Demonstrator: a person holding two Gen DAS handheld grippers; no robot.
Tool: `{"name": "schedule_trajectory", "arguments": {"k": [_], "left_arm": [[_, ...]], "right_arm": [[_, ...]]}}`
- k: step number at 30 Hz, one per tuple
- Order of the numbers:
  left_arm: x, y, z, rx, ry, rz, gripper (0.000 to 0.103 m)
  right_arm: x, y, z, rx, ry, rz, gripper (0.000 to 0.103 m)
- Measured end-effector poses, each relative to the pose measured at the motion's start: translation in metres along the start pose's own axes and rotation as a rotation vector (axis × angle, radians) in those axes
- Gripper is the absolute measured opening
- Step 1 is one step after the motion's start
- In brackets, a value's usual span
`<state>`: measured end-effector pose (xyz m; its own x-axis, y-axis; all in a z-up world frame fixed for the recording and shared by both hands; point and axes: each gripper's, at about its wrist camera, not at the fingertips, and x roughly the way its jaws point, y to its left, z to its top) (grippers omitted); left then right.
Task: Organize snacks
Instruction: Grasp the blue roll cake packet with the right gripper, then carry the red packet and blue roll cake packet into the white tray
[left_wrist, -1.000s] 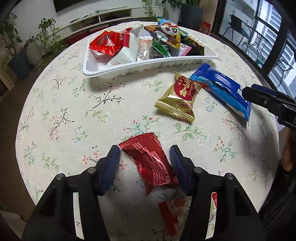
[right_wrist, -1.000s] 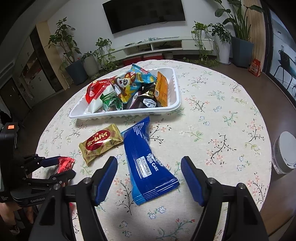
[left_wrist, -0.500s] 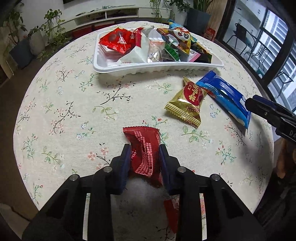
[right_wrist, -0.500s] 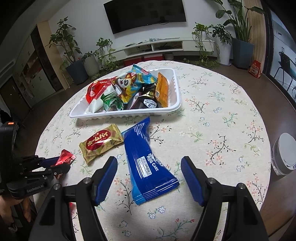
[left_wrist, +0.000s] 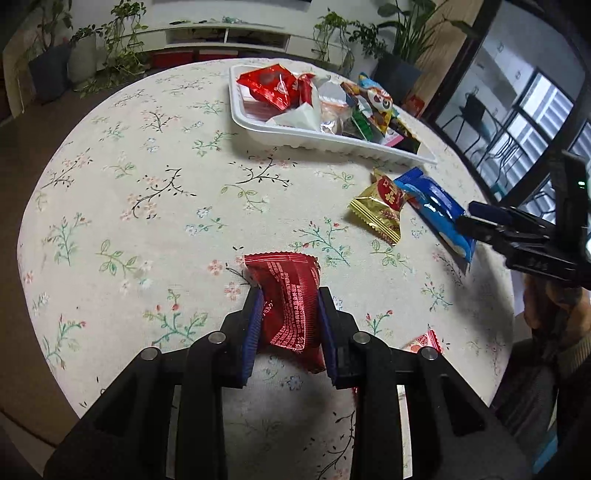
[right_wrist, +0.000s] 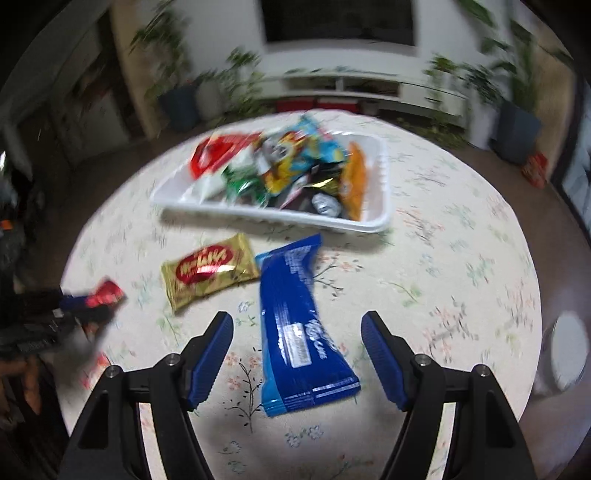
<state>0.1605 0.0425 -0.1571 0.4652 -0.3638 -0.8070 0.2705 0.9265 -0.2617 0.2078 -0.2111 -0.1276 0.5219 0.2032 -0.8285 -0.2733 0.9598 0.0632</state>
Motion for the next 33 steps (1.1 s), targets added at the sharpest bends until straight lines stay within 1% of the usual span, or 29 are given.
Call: {"name": "schedule_trajectory", "arguments": {"k": [1, 3, 4, 5, 7, 12, 13, 14, 16, 19, 22, 26, 31, 33], "left_arm": [[-0.001, 0.001, -0.001, -0.005, -0.008, -0.005, 0.027], [-0.003, 0.003, -0.003, -0.012, -0.025, -0.017, 0.027], [-0.004, 0.004, -0.003, -0.014, -0.034, -0.021, 0.027], [-0.006, 0.006, -0.004, -0.019, -0.042, -0.024, 0.027], [-0.006, 0.009, -0.005, -0.033, -0.046, -0.027, 0.027], [-0.007, 0.013, -0.006, -0.047, -0.058, -0.034, 0.027], [-0.006, 0.013, -0.007, -0.047, -0.059, -0.035, 0.027], [-0.006, 0.013, -0.007, -0.048, -0.060, -0.036, 0.027], [-0.006, 0.014, -0.007, -0.050, -0.063, -0.037, 0.027], [-0.006, 0.014, -0.007, -0.053, -0.066, -0.036, 0.027], [-0.006, 0.014, -0.008, -0.051, -0.068, -0.033, 0.027], [-0.007, 0.014, -0.008, -0.056, -0.070, -0.035, 0.027], [-0.007, 0.012, -0.008, -0.054, -0.070, -0.036, 0.027], [-0.008, 0.011, -0.007, -0.053, -0.071, -0.042, 0.027]], "right_arm": [[0.005, 0.001, 0.002, -0.014, 0.016, -0.002, 0.074], [0.015, -0.002, 0.006, -0.019, 0.060, -0.006, 0.068], [0.019, -0.003, 0.007, -0.018, 0.076, -0.009, 0.063], [0.022, -0.004, 0.007, -0.018, 0.091, -0.014, 0.061], [0.029, -0.004, 0.005, -0.022, 0.123, -0.017, 0.059], [0.031, -0.002, 0.003, -0.038, 0.121, -0.019, 0.058], [0.032, -0.001, 0.003, -0.047, 0.122, -0.018, 0.054], [0.032, 0.001, 0.004, -0.058, 0.123, -0.013, 0.047], [0.031, 0.008, 0.005, -0.083, 0.129, -0.015, 0.040], [0.030, 0.013, 0.004, -0.090, 0.135, -0.021, 0.034], [0.026, 0.013, -0.001, -0.060, 0.128, -0.018, 0.032], [0.018, 0.009, -0.011, 0.015, 0.116, -0.005, 0.031], [-0.001, -0.004, -0.026, 0.122, 0.083, 0.024, 0.031], [-0.012, -0.013, -0.028, 0.180, 0.049, 0.048, 0.031]]}}
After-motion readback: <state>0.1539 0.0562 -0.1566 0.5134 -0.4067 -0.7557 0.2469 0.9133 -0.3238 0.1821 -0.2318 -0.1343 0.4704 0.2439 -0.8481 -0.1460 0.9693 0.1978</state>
